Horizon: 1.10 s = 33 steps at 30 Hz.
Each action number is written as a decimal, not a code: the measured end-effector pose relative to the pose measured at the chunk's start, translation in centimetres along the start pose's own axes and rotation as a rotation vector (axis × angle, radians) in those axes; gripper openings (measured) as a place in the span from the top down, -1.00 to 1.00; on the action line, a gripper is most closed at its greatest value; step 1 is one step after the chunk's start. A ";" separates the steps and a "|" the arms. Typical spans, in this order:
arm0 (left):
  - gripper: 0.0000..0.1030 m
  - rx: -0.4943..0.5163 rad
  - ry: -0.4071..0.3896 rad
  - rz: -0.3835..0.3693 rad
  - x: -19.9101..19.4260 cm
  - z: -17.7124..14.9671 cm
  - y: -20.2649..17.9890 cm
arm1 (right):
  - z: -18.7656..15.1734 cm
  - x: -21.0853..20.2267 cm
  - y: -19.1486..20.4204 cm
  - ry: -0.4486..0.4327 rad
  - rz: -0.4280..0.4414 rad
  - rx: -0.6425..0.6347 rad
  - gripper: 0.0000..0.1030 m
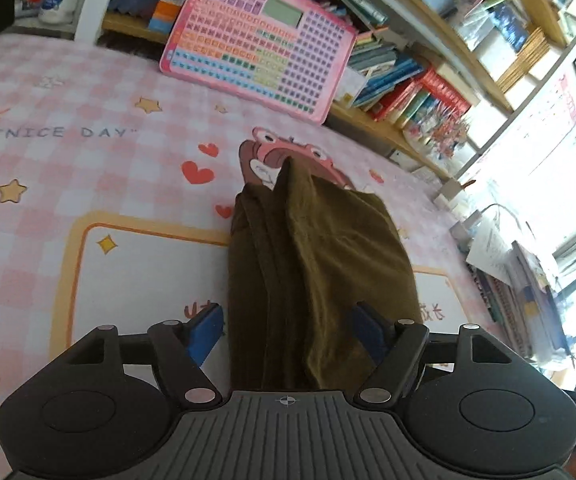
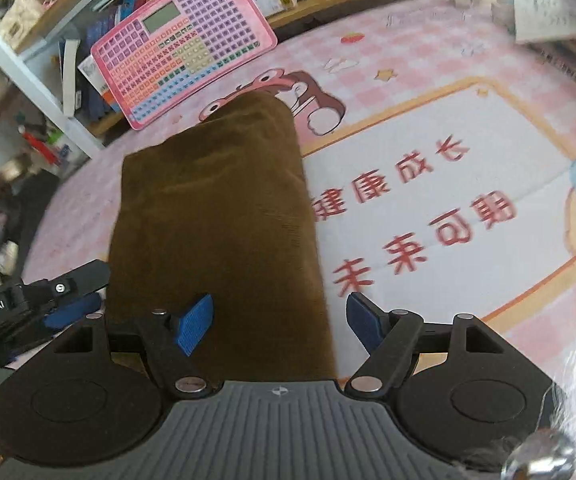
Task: Fold clothes
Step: 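Grasp the end of the pants strip with the left gripper and lift it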
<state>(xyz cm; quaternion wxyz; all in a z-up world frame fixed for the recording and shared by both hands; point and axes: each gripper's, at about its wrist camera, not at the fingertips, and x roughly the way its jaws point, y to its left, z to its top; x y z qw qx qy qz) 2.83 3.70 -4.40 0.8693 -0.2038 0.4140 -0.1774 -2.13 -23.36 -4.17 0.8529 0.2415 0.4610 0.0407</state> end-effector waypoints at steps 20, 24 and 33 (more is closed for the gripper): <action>0.41 0.096 0.039 0.018 0.3 -1.7 -3.5 | -1.5 -1.9 4.2 -0.127 0.006 -0.410 0.53; 0.28 0.009 0.078 -0.007 0.8 -1.7 -1.9 | -1.1 -1.4 1.6 -0.031 0.045 -0.235 0.43; -0.21 -0.168 0.098 -0.030 2.2 -1.7 -0.3 | 1.5 0.0 -1.4 0.098 0.115 0.019 -0.10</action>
